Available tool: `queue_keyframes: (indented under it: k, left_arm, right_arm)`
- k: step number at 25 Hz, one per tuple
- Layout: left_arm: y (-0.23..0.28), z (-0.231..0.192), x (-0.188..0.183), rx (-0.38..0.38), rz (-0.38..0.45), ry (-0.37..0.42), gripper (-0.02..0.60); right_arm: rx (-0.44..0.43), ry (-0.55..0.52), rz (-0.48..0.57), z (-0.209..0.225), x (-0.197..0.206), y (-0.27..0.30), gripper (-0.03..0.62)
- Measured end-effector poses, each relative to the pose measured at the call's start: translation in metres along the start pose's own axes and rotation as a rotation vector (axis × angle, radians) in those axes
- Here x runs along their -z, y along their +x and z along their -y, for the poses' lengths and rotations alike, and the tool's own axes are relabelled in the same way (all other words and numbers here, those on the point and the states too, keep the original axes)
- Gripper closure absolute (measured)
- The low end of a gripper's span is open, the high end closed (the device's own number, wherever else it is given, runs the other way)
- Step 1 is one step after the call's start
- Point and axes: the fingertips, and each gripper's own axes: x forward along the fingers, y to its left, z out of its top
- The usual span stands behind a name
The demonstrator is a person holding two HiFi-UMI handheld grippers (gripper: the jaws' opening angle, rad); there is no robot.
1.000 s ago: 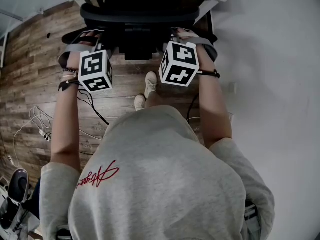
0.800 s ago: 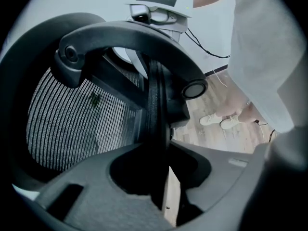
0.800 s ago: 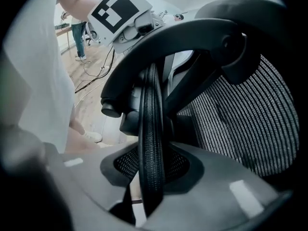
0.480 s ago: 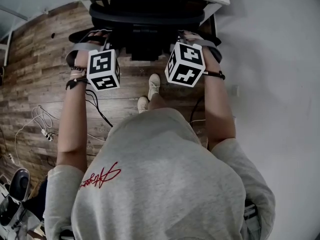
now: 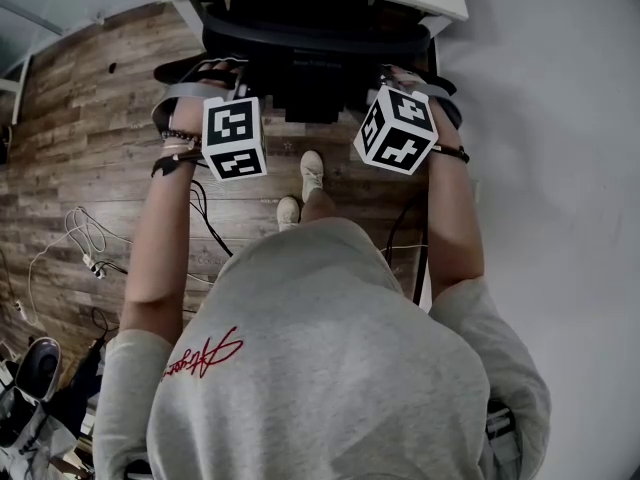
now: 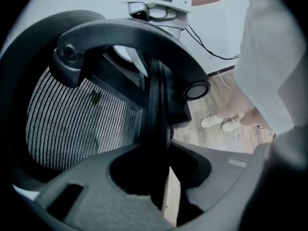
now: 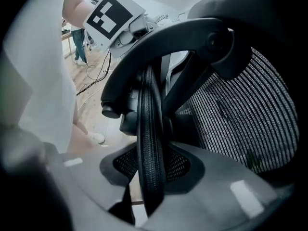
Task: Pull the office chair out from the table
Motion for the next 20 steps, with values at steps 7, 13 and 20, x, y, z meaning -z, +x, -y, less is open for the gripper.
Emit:
queue_keyframes:
  k: [7,13,20]
  left_arm:
    - [-0.009,-0.004,-0.015,-0.069,0.01,0.015,0.482]
    - [-0.021,-0.004,-0.016,-0.058,0.023,0.016,0.483]
    - [-0.013,-0.001,-0.005,-0.056,0.033,0.032,0.485]
  right_arm:
    - [-0.018,-0.011,-0.015,0.007,0.008,-0.014,0.462]
    - [-0.013,-0.019,-0.021,0.006,0.001,-0.025,0.464]
    - [-0.013,-0.015,-0.022,0.004,-0.002,-0.011,0.465]
